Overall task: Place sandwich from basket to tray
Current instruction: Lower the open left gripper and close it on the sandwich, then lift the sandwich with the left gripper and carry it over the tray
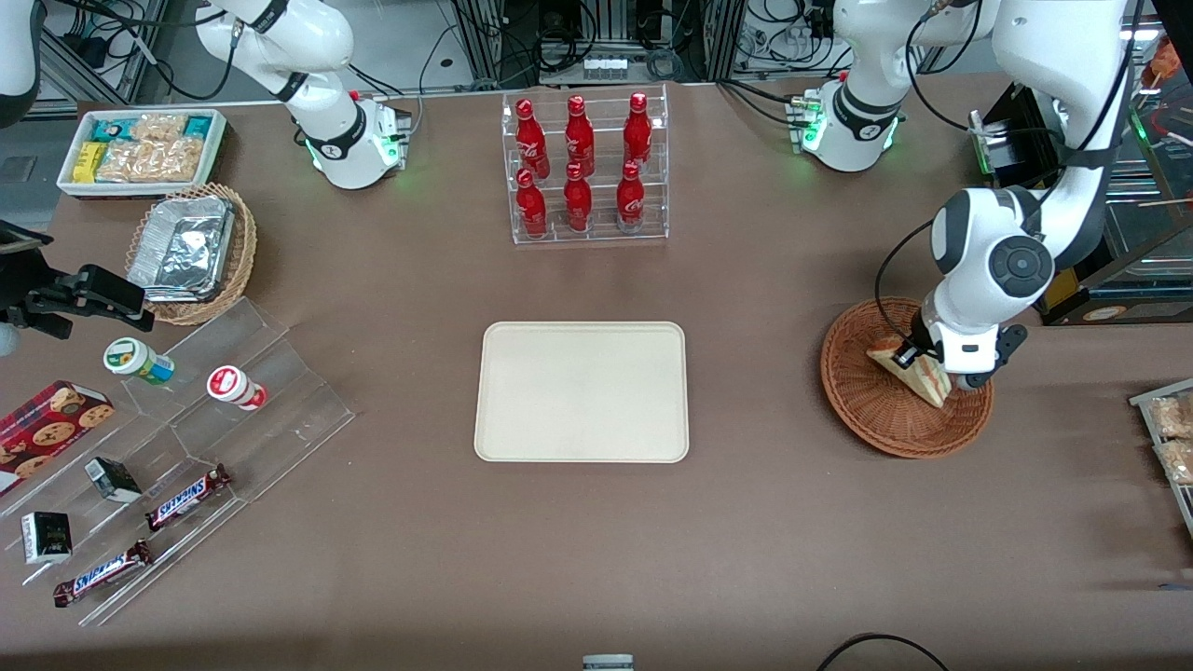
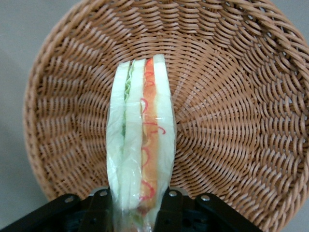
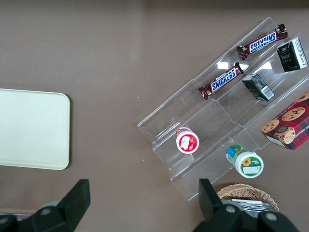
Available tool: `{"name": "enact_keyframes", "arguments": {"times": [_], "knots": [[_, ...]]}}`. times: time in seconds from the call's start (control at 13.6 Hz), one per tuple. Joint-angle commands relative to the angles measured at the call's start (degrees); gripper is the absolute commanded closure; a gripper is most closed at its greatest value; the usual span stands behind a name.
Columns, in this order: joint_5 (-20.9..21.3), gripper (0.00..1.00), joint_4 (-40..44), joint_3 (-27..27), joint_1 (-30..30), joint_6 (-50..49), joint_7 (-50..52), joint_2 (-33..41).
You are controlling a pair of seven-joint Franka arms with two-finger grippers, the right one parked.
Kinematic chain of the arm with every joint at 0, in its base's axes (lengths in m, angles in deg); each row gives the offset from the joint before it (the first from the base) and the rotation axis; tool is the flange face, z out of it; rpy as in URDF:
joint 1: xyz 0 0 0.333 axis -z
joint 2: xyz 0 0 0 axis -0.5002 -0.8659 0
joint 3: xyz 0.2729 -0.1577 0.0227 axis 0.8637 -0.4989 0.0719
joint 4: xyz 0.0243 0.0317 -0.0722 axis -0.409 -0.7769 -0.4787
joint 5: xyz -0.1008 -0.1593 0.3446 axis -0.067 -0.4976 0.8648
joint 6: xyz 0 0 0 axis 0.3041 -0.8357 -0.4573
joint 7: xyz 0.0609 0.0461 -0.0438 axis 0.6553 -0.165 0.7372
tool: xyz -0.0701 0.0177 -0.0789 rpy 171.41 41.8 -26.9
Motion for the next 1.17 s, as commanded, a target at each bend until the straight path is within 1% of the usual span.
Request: {"name": "enact_keyframes", "arguments": {"times": [0.0, 0.22, 0.29, 0.51, 0.81, 0.88, 1.1], "knots": [[0.9, 1.0, 6.7, -0.1, 1.6, -14.0, -4.1, 5.4], [0.9, 1.0, 19.3, -0.2, 5.6, -29.6, -7.0, 6.7], [0.7, 1.0, 22.7, -0.2, 7.4, -32.4, -7.3, 6.7], [0.0, 1.0, 29.8, -0.2, 14.4, -36.4, -7.3, 6.7], [-1.0, 1.0, 33.3, -0.2, 25.7, -36.3, -7.2, 6.1], [-2.8, 1.0, 34.0, -0.2, 27.5, -35.8, -7.3, 5.6], [-3.0, 1.0, 34.4, -0.2, 33.9, -31.5, -9.3, 2.7]]}}
